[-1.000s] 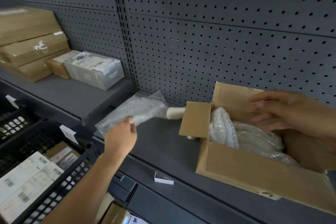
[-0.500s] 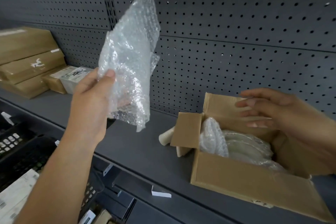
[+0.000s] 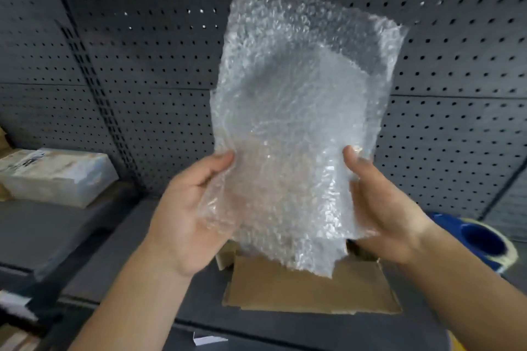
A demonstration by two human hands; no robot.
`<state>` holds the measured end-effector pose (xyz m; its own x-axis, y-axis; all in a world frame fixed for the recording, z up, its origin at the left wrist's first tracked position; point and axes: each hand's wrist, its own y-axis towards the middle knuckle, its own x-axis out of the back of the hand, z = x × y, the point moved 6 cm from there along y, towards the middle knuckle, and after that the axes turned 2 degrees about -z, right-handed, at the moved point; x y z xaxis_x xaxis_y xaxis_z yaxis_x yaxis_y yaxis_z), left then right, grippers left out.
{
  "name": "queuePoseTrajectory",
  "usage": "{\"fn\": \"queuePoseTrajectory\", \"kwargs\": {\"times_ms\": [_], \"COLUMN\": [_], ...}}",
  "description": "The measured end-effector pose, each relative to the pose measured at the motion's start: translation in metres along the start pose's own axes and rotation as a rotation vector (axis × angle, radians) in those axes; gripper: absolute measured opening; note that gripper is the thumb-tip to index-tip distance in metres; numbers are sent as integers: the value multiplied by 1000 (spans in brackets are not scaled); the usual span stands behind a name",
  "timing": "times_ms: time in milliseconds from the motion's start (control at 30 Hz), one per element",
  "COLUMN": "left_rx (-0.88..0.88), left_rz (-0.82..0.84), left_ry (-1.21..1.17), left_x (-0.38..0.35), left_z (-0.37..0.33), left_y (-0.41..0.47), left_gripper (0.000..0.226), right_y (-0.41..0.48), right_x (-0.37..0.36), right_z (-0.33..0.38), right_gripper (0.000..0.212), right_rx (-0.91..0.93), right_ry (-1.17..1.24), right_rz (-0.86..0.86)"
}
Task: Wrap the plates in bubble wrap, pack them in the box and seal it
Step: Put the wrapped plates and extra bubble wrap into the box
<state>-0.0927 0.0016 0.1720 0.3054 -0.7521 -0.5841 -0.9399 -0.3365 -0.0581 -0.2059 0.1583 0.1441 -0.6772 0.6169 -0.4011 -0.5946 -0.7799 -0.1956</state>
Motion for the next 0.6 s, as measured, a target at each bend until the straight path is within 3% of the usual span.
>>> {"fn": "queuePoseTrajectory", "kwargs": {"times_ms": [133, 267, 367, 467, 600], "left_rx": [85, 119, 92, 65, 73], "left_rz": [-46, -44, -127, -168, -125], "left_ry": [147, 433, 543, 551, 445], "left_x": [3, 0, -5, -2, -1], "left_z": [12, 22, 33, 40, 45], "left_y": [10, 19, 22, 25, 27], "left_gripper": [32, 46, 26, 28, 26], "right_y": [-20, -37, -46, -51, -52], "right_x": [44, 70, 77, 85, 93], "right_z": [18, 29, 32, 33, 30], "right_gripper": [34, 19, 20, 16, 29], "right_rx": [67, 114, 121, 105, 60], "right_ry": [-93, -366, -459, -449, -276], "right_rz": [-275, -358, -358, -374, -360]}}
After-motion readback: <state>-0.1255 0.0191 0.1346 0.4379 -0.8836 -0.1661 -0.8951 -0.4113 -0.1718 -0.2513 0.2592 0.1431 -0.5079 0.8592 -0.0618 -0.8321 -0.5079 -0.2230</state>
